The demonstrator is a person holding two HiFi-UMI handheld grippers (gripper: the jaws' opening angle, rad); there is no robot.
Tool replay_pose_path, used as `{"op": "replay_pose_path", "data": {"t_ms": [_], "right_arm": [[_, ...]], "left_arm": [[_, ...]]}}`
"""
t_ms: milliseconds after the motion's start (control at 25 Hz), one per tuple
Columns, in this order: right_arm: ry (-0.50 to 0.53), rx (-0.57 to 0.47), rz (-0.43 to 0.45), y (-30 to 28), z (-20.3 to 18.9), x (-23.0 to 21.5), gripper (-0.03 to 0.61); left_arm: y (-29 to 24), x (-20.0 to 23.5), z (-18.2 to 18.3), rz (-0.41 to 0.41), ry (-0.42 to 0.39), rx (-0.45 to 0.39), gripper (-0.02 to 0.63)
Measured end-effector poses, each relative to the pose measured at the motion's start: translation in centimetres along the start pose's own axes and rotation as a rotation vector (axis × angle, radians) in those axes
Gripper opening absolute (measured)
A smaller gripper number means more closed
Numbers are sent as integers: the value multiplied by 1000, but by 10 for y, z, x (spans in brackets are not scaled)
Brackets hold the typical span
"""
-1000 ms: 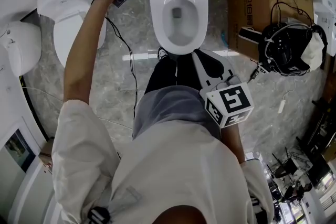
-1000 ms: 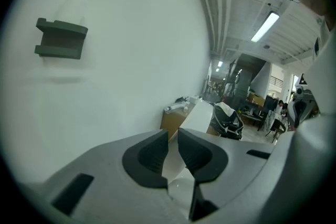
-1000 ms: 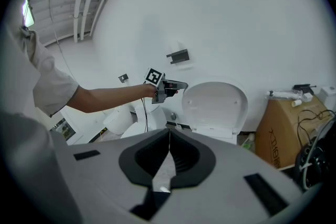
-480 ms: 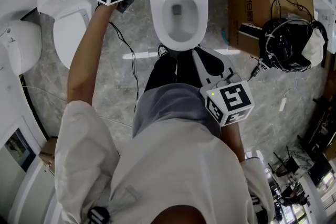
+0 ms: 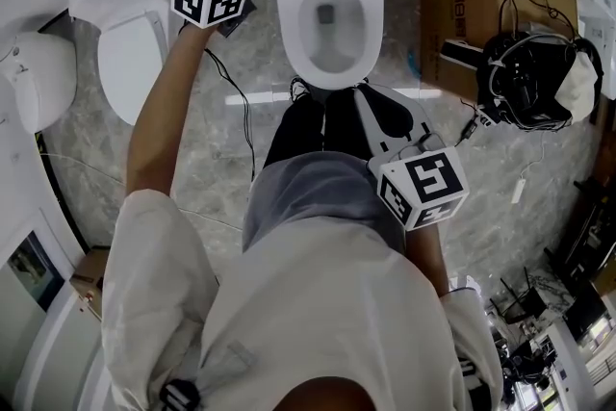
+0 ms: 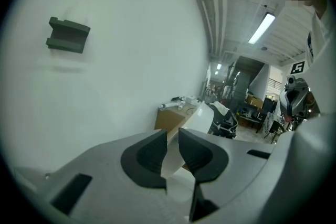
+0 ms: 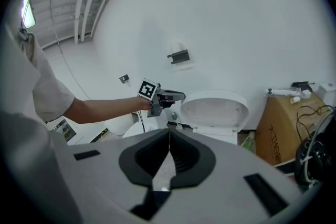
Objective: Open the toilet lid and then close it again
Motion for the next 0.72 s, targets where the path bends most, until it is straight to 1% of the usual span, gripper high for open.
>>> {"op": "replay_pose_path", "data": {"t_ms": [280, 720], "right_arm": [[0, 4, 1, -3, -1, -1, 11], [-11, 6, -5, -6, -4, -4, 11]], "left_arm": [[1, -10, -12, -3, -2, -4, 57], [4, -24, -33, -39, 36, -10, 58]]}}
Point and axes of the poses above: the fingertips, and each gripper's own axes: y backward along the fingers, x to its left, z out of its top, the point moved 10 cm from there along y, backward along the fingers, and after that the axes turned 2 degrees about x, right-handed, at the moved point
